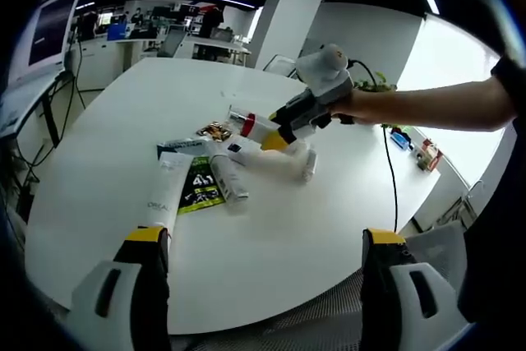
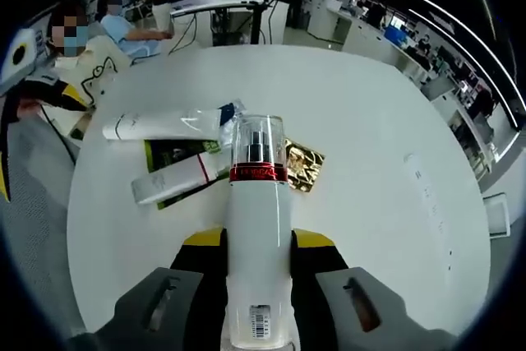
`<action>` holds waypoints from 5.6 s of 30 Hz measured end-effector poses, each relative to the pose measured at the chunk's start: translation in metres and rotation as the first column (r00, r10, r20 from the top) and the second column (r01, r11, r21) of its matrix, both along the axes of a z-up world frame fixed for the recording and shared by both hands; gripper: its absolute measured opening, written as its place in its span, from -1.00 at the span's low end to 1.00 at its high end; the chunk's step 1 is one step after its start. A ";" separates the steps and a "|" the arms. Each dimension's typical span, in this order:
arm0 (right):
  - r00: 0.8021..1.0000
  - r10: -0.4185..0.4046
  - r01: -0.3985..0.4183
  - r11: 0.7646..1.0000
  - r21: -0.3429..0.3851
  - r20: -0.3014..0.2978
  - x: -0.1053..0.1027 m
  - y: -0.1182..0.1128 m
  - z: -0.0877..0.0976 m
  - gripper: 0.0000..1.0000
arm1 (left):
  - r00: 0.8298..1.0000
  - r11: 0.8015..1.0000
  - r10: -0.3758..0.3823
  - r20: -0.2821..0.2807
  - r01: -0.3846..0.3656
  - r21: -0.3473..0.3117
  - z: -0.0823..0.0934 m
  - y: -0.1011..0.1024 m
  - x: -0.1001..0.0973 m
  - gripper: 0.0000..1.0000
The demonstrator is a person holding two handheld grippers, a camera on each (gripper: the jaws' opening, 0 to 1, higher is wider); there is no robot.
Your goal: Arrange the skincare products in the storage area until every visible bottle or jar stands upright without overlapping.
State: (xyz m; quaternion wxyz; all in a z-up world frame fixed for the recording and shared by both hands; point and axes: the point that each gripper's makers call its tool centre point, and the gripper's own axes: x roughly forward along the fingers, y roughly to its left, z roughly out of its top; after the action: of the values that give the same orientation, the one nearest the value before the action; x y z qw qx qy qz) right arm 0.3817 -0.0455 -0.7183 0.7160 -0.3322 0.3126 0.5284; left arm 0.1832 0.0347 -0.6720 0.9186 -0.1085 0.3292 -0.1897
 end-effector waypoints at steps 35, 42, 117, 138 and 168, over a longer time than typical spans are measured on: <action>0.953 -0.078 -0.026 0.941 0.338 0.292 -0.089 0.024 0.136 -0.45 | 0.984 0.966 0.114 0.137 -0.078 -0.245 0.082 0.000 0.020 0.74; 0.946 -0.102 -0.023 0.926 0.378 0.307 -0.107 0.022 0.151 -0.45 | 0.976 0.944 0.113 0.184 -0.048 -0.326 0.106 -0.009 0.027 0.58; 0.968 0.215 -0.026 0.606 0.795 -0.132 -0.242 -0.020 0.283 -0.39 | 0.567 0.474 -0.520 0.639 0.814 -0.336 0.276 -0.141 -0.023 -0.53; 0.975 -0.221 0.152 0.618 0.771 -0.015 -0.190 -0.038 0.277 -0.46 | 0.712 0.758 -0.363 0.601 0.601 -0.254 0.277 -0.153 0.011 -0.43; 0.933 -0.348 0.182 0.679 0.711 0.093 -0.185 -0.058 0.243 -0.41 | 0.828 0.897 -0.303 0.472 0.415 -0.151 0.231 -0.151 0.030 -0.54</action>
State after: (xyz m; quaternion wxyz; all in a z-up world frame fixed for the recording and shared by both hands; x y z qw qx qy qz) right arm 0.1966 -0.1034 -0.4753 0.8868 -0.0479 0.0561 0.4561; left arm 0.2127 -0.1164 -0.4411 0.8950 -0.1124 0.1034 -0.4191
